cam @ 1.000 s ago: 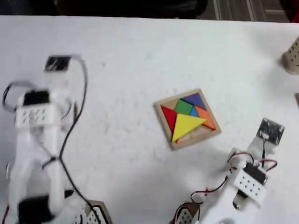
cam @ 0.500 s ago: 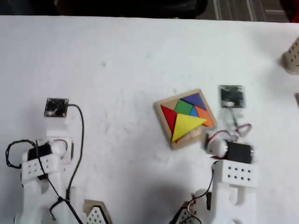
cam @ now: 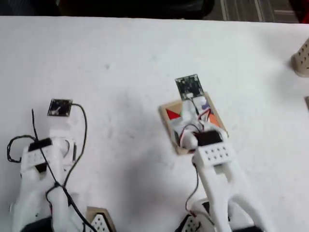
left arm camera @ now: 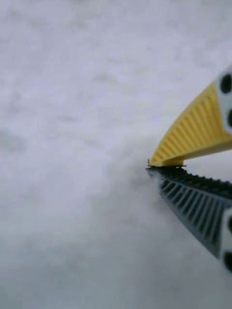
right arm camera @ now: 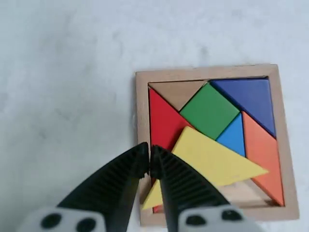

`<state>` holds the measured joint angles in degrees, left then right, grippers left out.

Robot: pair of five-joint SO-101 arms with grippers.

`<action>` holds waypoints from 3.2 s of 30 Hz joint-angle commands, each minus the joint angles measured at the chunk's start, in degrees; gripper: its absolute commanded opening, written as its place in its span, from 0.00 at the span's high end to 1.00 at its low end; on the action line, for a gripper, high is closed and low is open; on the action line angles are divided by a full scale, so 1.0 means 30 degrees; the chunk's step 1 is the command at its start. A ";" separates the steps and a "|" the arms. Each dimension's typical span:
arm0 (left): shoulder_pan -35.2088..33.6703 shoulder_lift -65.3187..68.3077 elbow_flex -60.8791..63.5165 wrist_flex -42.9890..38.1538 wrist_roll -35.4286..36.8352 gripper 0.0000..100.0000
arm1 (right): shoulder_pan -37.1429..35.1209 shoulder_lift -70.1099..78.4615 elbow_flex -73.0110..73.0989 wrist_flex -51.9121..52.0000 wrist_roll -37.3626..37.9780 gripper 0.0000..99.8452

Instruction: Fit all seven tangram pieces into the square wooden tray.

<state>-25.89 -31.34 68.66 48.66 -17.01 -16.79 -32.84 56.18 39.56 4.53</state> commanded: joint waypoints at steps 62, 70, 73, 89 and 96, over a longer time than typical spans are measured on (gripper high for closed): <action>0.0396 0.0982 -0.1231 0.0059 -0.0322 0.98 | 0.5289 -0.3707 0.3897 0.0571 -0.0176 0.98; 0.1978 -0.4176 0.2227 -0.0762 -0.0381 0.98 | 0.5260 -1.1414 0.5040 0.4996 -0.0205 0.98; 0.2212 -0.7458 0.3810 -0.0645 -0.0352 0.98 | 0.5172 -1.5663 0.7033 0.5700 0.0000 0.98; 0.4088 -2.0176 0.8205 0.4864 -0.0293 0.98 | 0.6227 -2.1612 1.0842 1.1502 0.1407 0.98; 0.4088 -2.4659 0.9436 0.6535 -0.0176 0.98 | 0.8923 -2.1729 1.3128 1.0388 0.1348 0.98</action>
<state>-14.37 -99.21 96.88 65.71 -17.80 7.91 -98.59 92.57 73.67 9.36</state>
